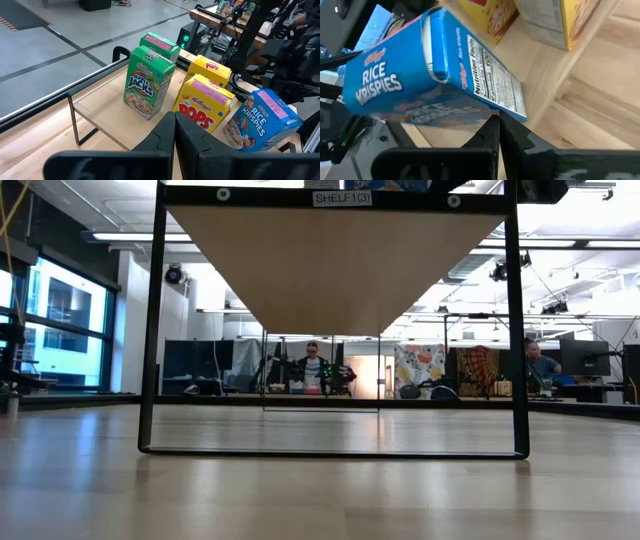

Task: Stack cereal on shelf
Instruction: Put the top blue cereal box on the shelf

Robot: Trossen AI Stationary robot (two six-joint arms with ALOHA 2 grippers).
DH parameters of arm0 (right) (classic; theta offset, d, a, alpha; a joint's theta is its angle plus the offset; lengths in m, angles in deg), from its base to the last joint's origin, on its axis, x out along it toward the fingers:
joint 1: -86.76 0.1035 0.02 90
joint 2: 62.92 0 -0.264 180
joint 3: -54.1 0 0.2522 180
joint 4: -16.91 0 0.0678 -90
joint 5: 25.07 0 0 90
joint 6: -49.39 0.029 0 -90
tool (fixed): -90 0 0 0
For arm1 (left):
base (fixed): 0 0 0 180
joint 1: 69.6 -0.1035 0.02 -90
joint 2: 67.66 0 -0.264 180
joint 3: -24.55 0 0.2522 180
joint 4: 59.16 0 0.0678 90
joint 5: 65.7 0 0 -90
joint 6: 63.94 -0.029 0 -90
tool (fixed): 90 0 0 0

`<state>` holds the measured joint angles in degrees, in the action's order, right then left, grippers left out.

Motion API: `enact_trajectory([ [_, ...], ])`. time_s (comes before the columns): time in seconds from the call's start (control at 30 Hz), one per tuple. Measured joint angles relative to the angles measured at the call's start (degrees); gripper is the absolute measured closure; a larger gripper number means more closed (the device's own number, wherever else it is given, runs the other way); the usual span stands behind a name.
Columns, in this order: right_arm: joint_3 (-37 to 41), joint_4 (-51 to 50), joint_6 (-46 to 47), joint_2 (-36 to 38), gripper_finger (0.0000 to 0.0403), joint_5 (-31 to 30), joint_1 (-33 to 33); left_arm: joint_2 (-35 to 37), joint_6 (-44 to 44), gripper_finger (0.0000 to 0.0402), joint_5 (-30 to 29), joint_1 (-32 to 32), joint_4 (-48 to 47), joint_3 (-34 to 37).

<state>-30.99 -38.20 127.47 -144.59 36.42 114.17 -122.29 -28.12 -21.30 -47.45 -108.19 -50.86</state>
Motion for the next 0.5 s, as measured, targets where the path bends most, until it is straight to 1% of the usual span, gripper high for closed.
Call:
enact_trajectory([
  [0.5,0.0,0.7,-3.5,0.0,0.0403,0.1,-4.1,0.0,0.0,0.0401,0.0,0.0,0.0,0.0],
])
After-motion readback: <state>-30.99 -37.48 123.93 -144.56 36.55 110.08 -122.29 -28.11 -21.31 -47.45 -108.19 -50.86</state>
